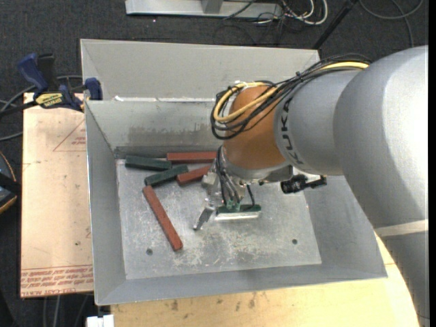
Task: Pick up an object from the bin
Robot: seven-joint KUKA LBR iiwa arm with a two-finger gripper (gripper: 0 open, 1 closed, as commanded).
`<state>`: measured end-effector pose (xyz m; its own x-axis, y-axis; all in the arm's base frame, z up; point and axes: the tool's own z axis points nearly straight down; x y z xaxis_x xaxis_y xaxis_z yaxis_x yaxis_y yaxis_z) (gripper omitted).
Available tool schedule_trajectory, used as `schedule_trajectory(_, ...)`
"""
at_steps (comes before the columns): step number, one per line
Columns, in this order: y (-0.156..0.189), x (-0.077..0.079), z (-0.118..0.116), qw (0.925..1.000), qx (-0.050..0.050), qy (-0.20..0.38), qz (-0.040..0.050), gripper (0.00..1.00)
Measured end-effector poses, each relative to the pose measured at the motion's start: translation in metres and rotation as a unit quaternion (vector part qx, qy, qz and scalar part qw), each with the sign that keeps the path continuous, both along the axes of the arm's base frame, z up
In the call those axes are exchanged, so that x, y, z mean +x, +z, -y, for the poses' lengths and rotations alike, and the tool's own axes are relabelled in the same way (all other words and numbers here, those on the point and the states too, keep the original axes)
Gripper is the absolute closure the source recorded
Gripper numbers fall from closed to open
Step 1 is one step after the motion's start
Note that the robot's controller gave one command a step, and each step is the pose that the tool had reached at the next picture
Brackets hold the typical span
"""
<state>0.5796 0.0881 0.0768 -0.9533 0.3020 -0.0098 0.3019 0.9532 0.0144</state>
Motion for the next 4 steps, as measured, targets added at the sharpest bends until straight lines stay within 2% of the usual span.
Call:
schedule_trajectory(1,0.001,0.026,0.021,0.9986,-0.001,-0.052,-0.0102,0.0)
schedule_trajectory(2,0.0,0.029,0.049,0.9997,0.002,-0.024,-0.0063,0.0)
schedule_trajectory(3,0.002,0.0,0.06,0.9962,-0.002,-0.087,0.0086,0.0)
schedule_trajectory(4,0.002,-0.073,0.077,1.0,-0.003,-0.003,0.0066,1.0)
